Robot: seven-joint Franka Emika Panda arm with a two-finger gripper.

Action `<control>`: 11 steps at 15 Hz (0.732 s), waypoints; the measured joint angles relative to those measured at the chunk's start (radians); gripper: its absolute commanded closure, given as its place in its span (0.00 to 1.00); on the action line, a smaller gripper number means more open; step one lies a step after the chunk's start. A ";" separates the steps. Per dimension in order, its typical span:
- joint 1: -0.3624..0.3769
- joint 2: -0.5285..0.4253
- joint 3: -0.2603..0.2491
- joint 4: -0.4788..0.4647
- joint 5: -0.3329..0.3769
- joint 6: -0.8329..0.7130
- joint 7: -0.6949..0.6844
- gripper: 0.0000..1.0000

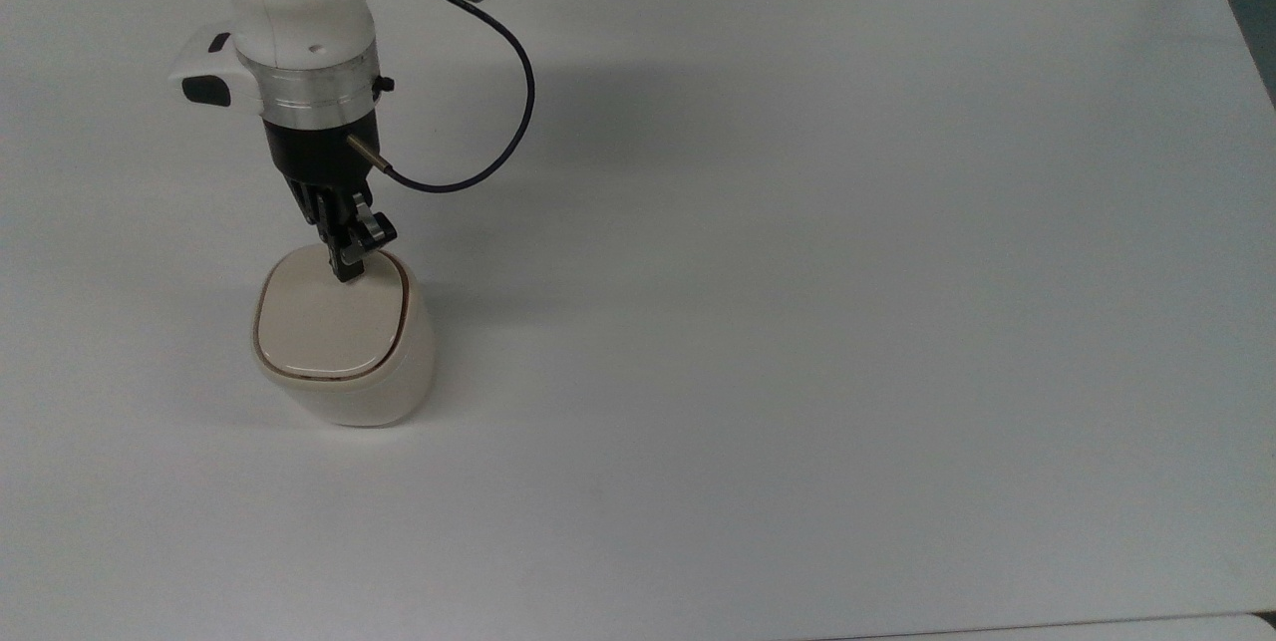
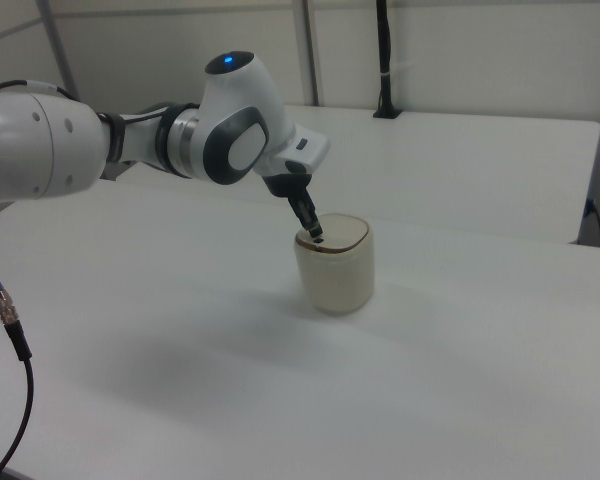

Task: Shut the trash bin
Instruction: 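Press the lid down flat onto the bin rim with the gripper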

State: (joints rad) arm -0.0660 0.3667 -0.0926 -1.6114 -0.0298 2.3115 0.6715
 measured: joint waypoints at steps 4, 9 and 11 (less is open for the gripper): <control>0.001 0.000 0.004 -0.015 -0.016 0.000 0.000 1.00; 0.000 0.003 0.004 -0.019 -0.017 0.000 0.000 1.00; 0.000 0.005 0.004 -0.018 -0.017 0.000 0.000 1.00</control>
State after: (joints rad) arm -0.0658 0.3720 -0.0887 -1.6290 -0.0465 2.3116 0.6713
